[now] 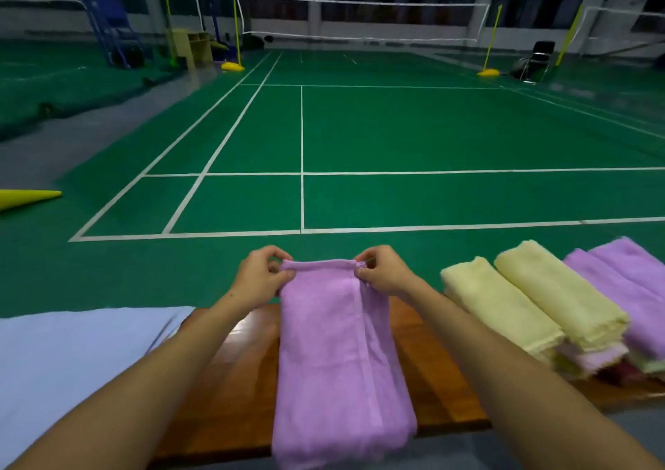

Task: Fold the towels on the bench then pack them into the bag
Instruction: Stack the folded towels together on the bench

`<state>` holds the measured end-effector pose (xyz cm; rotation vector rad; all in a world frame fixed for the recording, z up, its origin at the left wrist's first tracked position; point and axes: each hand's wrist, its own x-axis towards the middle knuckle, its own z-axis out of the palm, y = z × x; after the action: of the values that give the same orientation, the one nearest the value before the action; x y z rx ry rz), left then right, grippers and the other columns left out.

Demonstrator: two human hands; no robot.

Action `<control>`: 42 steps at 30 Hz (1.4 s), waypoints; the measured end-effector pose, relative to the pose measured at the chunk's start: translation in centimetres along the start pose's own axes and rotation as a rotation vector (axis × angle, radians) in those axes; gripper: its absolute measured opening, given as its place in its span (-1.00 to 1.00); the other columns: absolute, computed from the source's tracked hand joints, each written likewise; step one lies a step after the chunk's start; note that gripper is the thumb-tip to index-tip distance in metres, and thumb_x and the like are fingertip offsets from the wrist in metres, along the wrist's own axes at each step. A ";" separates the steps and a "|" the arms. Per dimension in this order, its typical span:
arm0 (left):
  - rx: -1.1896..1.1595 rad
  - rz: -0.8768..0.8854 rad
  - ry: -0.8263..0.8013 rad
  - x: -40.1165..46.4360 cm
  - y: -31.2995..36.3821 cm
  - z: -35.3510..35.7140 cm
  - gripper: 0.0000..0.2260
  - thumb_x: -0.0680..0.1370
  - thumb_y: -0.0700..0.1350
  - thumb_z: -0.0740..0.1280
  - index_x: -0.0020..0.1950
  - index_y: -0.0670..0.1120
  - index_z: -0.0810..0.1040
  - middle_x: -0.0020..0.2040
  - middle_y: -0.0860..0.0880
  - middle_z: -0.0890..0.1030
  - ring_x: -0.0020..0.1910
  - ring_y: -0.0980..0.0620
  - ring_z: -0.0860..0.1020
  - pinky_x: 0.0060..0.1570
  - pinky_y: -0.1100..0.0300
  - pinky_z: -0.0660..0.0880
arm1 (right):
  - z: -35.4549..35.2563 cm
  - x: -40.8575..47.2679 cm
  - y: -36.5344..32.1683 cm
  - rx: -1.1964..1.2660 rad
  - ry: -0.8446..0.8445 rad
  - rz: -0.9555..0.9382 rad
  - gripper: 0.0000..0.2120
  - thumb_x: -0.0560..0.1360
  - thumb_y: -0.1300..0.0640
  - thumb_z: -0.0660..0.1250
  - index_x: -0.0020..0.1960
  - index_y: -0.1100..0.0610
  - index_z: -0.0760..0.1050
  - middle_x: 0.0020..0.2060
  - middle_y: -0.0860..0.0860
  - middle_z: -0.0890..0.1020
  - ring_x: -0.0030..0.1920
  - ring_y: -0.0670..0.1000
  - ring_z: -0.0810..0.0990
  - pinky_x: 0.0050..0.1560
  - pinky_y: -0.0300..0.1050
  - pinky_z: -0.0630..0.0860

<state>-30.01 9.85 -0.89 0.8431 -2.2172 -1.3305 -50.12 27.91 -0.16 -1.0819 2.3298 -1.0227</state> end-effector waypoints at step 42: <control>0.936 0.819 -0.416 -18.1 -8.8 2.4 -0.28 0.51 0.13 0.44 0.63 0.22 0.21 0.68 0.06 0.20 0.63 -0.01 0.24 0.55 -0.04 0.30 | 6.7 -20.4 8.0 -0.231 -0.204 -0.414 -0.45 0.37 -0.25 0.55 0.29 -0.17 0.50 0.41 -0.24 0.42 0.56 -0.13 0.20 0.54 0.09 0.30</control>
<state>-15.86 20.59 -10.58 -0.1955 -3.0107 -0.0330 -37.23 44.12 -9.91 -1.7251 2.1426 -0.7385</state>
